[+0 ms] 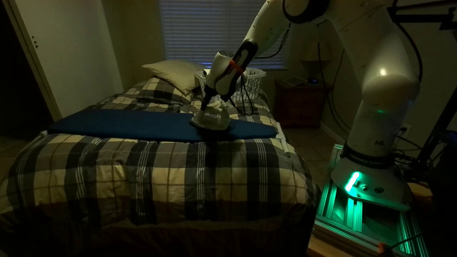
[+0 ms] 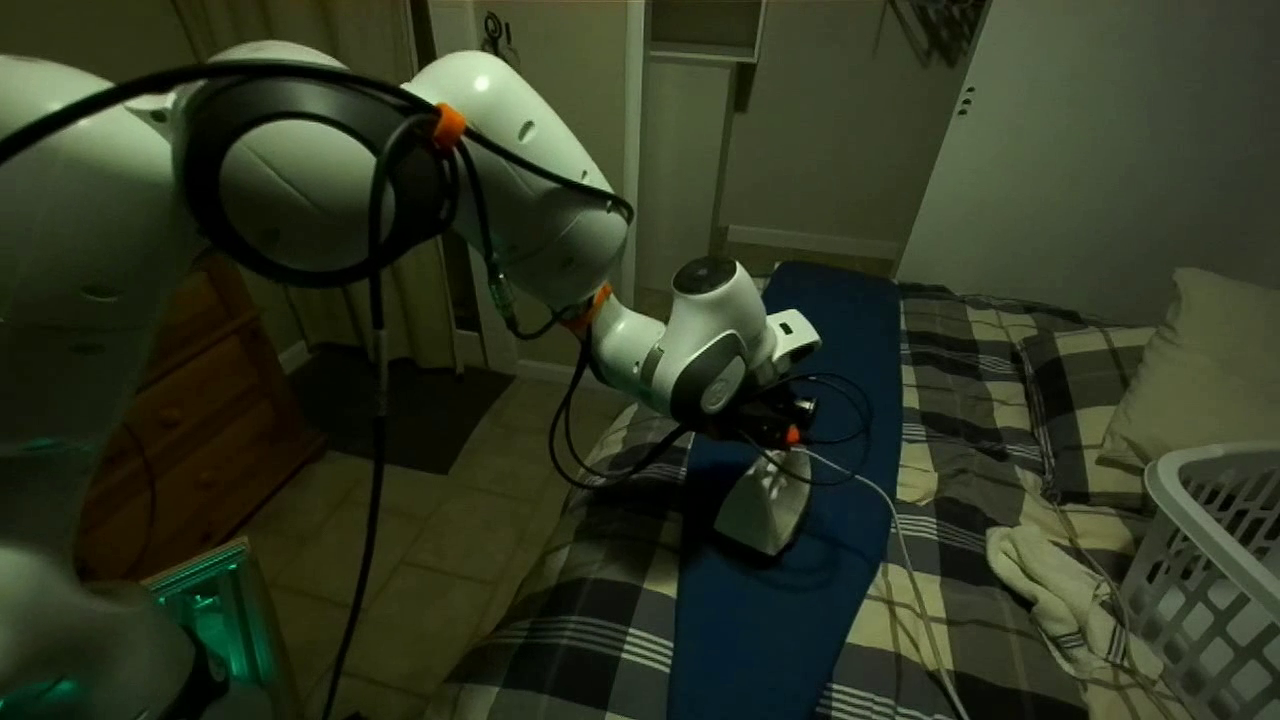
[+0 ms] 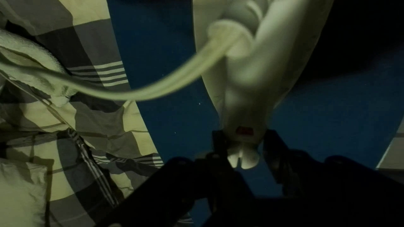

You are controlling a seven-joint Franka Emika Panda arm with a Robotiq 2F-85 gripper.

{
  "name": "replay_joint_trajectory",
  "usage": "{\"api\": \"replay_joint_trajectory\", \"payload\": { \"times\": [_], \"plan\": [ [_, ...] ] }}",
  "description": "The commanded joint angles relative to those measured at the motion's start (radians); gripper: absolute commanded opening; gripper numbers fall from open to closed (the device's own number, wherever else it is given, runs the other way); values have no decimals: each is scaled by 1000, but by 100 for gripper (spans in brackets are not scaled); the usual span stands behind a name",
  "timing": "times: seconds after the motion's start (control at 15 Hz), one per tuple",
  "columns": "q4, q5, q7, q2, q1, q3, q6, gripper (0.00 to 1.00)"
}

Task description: Turn the iron to the left

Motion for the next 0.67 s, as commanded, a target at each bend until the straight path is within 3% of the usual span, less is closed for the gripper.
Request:
{"api": "replay_joint_trajectory", "payload": {
  "times": [0.0,0.53,0.6],
  "plan": [
    [-61,-18,-113,-64,-71,66,0,11],
    [-62,-19,-177,-90,-72,51,-73,11],
    [-62,-6,-184,-96,-82,66,-101,61]
  ]
}}
